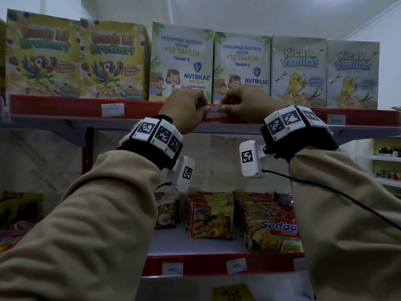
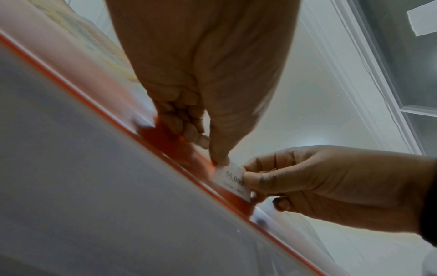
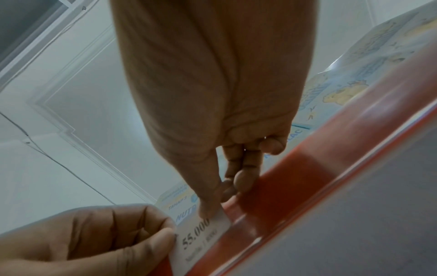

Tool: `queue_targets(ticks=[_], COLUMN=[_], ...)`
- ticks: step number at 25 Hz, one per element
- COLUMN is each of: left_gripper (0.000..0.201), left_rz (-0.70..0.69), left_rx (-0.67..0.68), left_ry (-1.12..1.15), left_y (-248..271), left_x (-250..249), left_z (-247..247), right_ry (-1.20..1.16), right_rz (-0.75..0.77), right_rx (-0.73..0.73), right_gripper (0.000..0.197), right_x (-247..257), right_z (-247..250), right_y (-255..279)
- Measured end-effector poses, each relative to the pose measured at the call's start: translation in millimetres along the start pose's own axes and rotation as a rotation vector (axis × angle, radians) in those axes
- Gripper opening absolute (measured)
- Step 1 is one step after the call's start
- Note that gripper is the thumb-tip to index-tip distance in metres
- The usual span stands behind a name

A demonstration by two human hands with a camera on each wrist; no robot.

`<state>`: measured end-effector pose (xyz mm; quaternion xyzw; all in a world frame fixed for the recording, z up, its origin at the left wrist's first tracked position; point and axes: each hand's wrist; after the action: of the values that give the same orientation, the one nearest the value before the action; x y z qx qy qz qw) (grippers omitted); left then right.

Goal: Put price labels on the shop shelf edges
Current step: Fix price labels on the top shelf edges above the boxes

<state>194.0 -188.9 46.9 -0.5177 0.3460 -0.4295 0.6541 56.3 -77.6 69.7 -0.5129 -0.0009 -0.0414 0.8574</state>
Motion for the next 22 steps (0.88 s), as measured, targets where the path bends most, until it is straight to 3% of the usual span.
queue_targets(ticks=[12,22], left_gripper=[0.028,0.023], left_rz=[-0.025,-0.016], left_rx=[0.071,0.052], left_ry=[-0.066,-0.045], left_y=[-1.9,-0.2], left_x=[-0.5,1.2], left_z=[-0.4,-1.7], right_ry=[0.089,0.109], right_rz=[-0.025,-0.023], right_rx=[0.029,0.007], right_gripper=[0.022,0.021], right_x=[9.4,7.1], right_z=[2.4,-0.6], right_y=[3.2,3.0])
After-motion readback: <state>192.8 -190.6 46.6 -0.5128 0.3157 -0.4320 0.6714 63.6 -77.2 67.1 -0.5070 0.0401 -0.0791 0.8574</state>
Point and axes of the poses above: each hand's wrist, its own y-axis away from the middle knuckle, its own z-axis out of the back of the hand, x = y × z, and after that the axes turned 13 degrees about -x, right-handed
